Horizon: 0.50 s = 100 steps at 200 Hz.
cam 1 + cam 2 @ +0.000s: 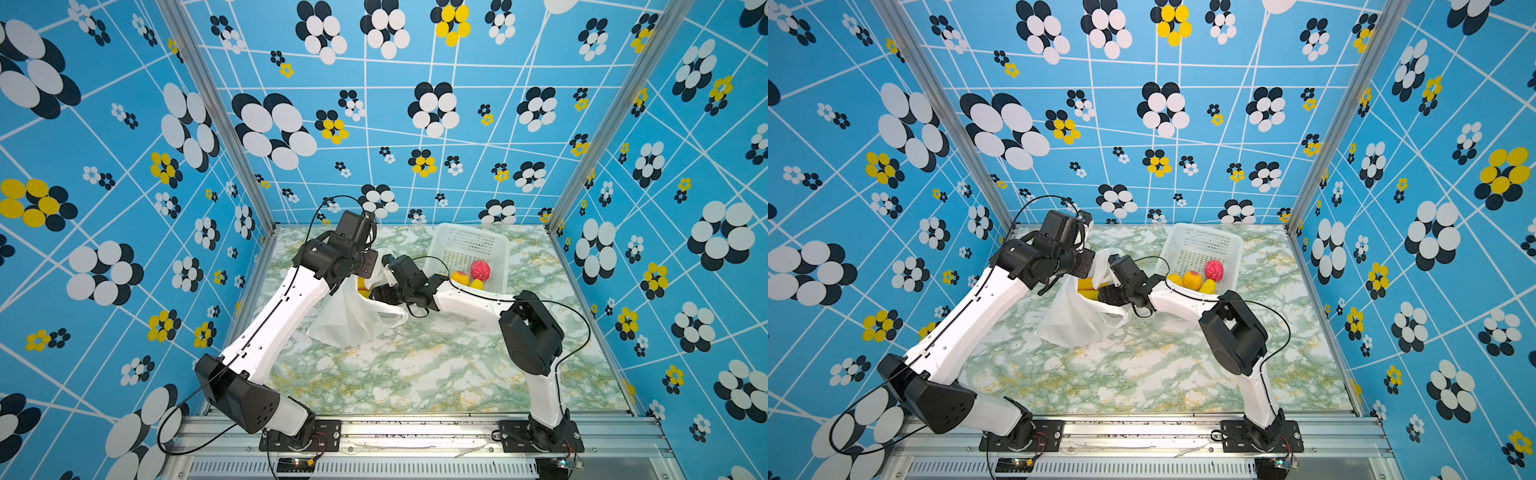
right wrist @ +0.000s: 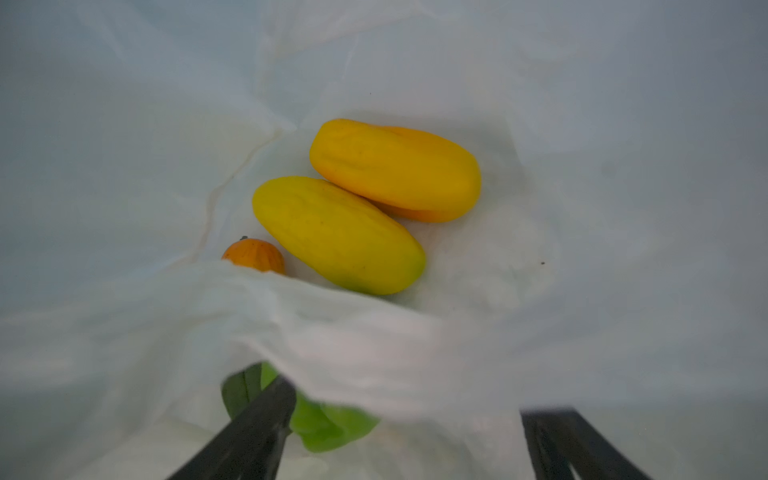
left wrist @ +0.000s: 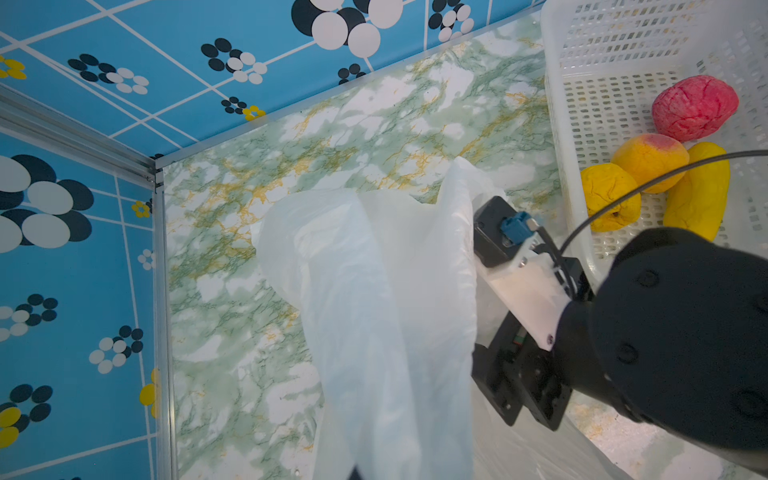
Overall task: Untie the knot of the plastic bag and take out the fruit
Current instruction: 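Lower the right gripper into the bag toward the green round fruit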
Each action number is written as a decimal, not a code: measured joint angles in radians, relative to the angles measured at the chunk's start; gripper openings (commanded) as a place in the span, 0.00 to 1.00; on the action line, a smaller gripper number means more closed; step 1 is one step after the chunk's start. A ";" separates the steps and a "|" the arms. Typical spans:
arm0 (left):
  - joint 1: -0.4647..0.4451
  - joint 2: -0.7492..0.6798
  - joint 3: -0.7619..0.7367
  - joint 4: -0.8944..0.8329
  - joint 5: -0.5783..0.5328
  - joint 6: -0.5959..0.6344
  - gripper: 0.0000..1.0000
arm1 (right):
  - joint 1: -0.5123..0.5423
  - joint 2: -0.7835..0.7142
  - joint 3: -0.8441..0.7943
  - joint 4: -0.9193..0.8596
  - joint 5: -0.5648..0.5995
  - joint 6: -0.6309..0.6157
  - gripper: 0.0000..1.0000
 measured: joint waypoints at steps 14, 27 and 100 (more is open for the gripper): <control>0.000 -0.001 0.000 0.001 0.000 0.000 0.00 | 0.000 0.057 0.068 -0.026 0.006 -0.015 0.93; 0.000 -0.001 0.000 0.003 0.000 0.000 0.00 | 0.000 0.107 0.116 -0.047 0.006 -0.028 0.94; 0.000 -0.002 0.000 0.003 0.000 0.000 0.00 | 0.029 0.260 0.287 -0.199 0.010 -0.071 0.72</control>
